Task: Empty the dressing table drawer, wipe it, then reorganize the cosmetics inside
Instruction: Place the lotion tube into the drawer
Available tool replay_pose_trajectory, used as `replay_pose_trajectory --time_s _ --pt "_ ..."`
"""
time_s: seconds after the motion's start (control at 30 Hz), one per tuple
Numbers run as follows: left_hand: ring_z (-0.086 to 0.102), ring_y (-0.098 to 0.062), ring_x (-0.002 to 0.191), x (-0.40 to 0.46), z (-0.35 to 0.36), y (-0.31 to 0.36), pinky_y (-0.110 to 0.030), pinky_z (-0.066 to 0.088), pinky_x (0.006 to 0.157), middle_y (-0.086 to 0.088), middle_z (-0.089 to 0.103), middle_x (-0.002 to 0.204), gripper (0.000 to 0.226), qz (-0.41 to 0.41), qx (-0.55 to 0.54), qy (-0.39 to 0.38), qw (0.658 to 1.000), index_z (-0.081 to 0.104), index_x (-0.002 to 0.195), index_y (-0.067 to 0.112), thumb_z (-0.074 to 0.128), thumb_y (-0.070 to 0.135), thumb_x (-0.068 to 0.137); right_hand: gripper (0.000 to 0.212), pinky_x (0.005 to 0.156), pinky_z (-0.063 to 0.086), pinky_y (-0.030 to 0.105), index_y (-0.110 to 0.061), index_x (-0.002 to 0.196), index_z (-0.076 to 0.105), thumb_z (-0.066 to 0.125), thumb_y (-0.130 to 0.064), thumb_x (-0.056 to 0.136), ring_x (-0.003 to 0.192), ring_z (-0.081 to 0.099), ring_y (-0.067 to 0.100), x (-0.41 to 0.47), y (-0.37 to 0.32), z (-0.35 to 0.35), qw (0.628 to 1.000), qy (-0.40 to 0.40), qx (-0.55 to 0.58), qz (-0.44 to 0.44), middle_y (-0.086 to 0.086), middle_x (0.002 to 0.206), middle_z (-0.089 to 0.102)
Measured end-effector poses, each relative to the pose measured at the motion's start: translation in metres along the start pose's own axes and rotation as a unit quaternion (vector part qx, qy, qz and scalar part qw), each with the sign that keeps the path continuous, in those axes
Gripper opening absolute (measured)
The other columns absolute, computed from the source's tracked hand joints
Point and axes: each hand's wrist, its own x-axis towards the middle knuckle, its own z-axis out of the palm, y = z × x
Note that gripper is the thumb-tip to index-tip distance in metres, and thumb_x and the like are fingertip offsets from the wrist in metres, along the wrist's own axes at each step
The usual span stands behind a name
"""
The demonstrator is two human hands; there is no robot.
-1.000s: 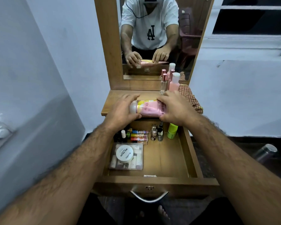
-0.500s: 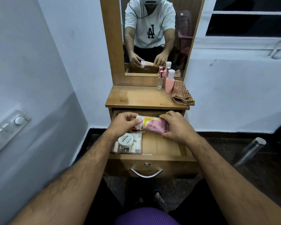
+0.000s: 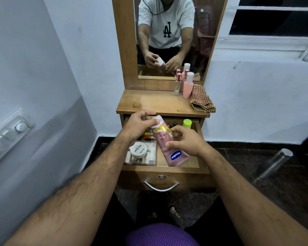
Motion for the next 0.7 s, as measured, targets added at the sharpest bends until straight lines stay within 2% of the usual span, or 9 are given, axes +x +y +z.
replay_pose_trajectory --time_s 0.1,0.2,0.3,0.37,0.43,0.5,0.57,0.63,0.7 --pt "0.069 -0.01 0.083 0.001 0.008 0.003 -0.024 0.056 0.071 -0.002 0.071 0.097 0.039 0.018 -0.024 -0.007 1.0 0.063 0.12 0.008 0.076 0.005 0.083 0.041 0.073 0.061 0.033 -0.022 0.115 0.059 0.08 -0.027 0.081 0.091 0.07 0.012 0.001 0.003 0.005 0.995 -0.008 0.098 0.017 -0.002 0.102 0.071" --pt "0.068 -0.018 0.097 0.0 0.011 -0.001 -0.035 0.058 0.085 -0.006 0.07 0.107 0.042 0.014 -0.04 -0.009 0.999 0.061 0.124 0.006 0.076 0.011 0.084 0.037 0.055 0.054 0.025 -0.019 0.114 0.057 0.078 -0.021 0.083 0.081 0.071 0.013 -0.002 0.006 0.006 0.979 0.013 0.202 0.036 0.0 0.097 0.072" --pt "0.069 -0.015 0.095 -0.008 0.008 -0.013 -0.026 0.058 0.074 -0.005 0.071 0.109 0.039 -0.024 0.073 -0.073 0.994 0.064 0.121 0.009 0.077 0.016 0.084 0.034 0.051 0.055 0.025 -0.012 0.113 0.057 0.076 -0.013 0.084 0.061 0.065 0.012 -0.006 0.014 0.004 0.939 0.067 0.332 0.065 0.005 0.086 0.071" --pt "0.068 -0.016 0.092 -0.013 0.01 -0.025 -0.023 0.058 0.072 -0.008 0.072 0.106 0.033 -0.03 0.145 -0.122 0.981 0.067 0.115 0.005 0.076 0.01 0.084 0.03 0.054 0.058 0.027 -0.013 0.109 0.058 0.076 -0.013 0.084 0.061 0.065 0.013 -0.009 0.02 0.004 0.914 0.076 0.389 0.087 0.01 0.086 0.07" --pt "0.068 -0.018 0.092 -0.013 0.012 -0.032 -0.024 0.058 0.077 -0.009 0.072 0.104 0.024 -0.011 0.177 -0.122 0.977 0.07 0.107 0.002 0.074 0.004 0.084 0.036 0.059 0.06 0.03 -0.014 0.114 0.056 0.076 -0.016 0.084 0.069 0.069 0.016 -0.012 0.023 0.005 0.907 0.06 0.403 0.107 0.013 0.097 0.073" --pt "0.069 -0.017 0.091 -0.012 0.009 -0.032 -0.025 0.057 0.078 -0.003 0.071 0.097 0.016 0.002 0.22 -0.111 0.969 0.071 0.101 0.007 0.074 0.005 0.085 0.047 0.06 0.06 0.032 -0.016 0.122 0.051 0.077 -0.024 0.084 0.078 0.073 0.021 -0.013 0.028 0.004 0.909 0.058 0.396 0.119 0.014 0.108 0.072" --pt "0.07 -0.016 0.09 -0.01 0.002 -0.033 -0.028 0.058 0.078 -0.001 0.073 0.095 0.014 -0.01 0.271 -0.13 0.954 0.072 0.1 0.011 0.074 0.009 0.086 0.06 0.056 0.057 0.03 -0.017 0.13 0.044 0.076 -0.035 0.084 0.083 0.073 0.022 -0.014 0.035 0.0 0.908 0.096 0.383 0.14 0.013 0.114 0.069" --pt "0.071 -0.013 0.09 -0.009 -0.007 -0.034 -0.027 0.059 0.076 0.0 0.073 0.096 0.018 -0.037 0.309 -0.163 0.936 0.072 0.103 0.012 0.075 0.012 0.086 0.069 0.05 0.053 0.026 -0.021 0.139 0.037 0.072 -0.045 0.085 0.08 0.071 0.02 -0.016 0.041 -0.004 0.916 0.146 0.333 0.17 0.01 0.114 0.064" --pt "0.071 -0.012 0.092 -0.01 -0.013 -0.036 -0.029 0.059 0.079 0.001 0.073 0.099 0.02 -0.066 0.33 -0.193 0.922 0.071 0.105 0.015 0.075 0.012 0.085 0.061 0.045 0.045 0.025 -0.016 0.132 0.047 0.071 -0.046 0.086 0.068 0.064 0.015 -0.018 0.047 -0.003 0.949 0.139 0.232 0.164 0.006 0.1 0.065"
